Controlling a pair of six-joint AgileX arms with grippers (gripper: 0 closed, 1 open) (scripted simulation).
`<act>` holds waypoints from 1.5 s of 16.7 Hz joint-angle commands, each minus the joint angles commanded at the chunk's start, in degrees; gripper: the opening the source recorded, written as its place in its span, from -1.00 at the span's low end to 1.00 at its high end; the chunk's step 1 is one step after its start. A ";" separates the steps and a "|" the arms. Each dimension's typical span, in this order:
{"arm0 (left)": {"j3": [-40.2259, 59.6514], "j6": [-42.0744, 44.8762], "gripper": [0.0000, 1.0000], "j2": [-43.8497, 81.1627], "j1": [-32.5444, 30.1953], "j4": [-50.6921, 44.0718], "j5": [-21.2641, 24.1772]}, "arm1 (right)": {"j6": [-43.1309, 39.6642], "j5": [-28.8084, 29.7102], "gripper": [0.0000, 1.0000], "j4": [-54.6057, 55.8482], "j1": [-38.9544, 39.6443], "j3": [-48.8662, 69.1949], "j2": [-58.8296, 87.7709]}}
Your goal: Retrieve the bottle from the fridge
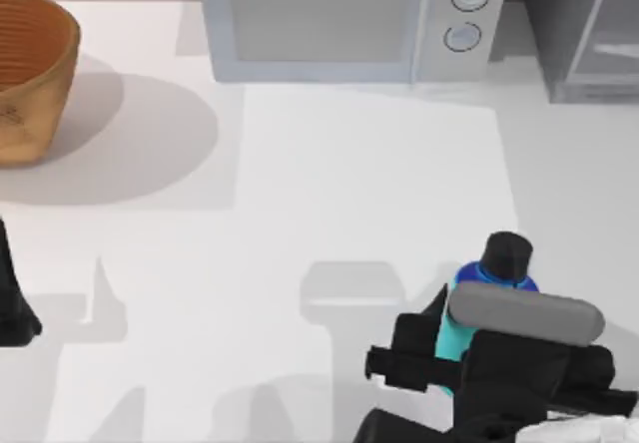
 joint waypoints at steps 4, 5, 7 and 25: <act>0.00 0.00 1.00 0.00 0.00 0.00 0.00 | 10.81 14.16 -1.00 -4.95 10.53 6.88 13.58; 0.00 0.00 1.00 0.00 0.00 0.00 0.00 | 12.68 16.75 -1.00 -5.79 12.36 8.14 15.93; 0.00 0.00 1.00 0.00 0.00 0.00 0.00 | 15.18 20.13 -1.00 -6.91 14.82 9.85 19.04; 0.00 0.00 1.00 0.00 0.00 0.00 0.00 | 51.70 25.77 -1.00 -34.15 19.48 17.06 29.97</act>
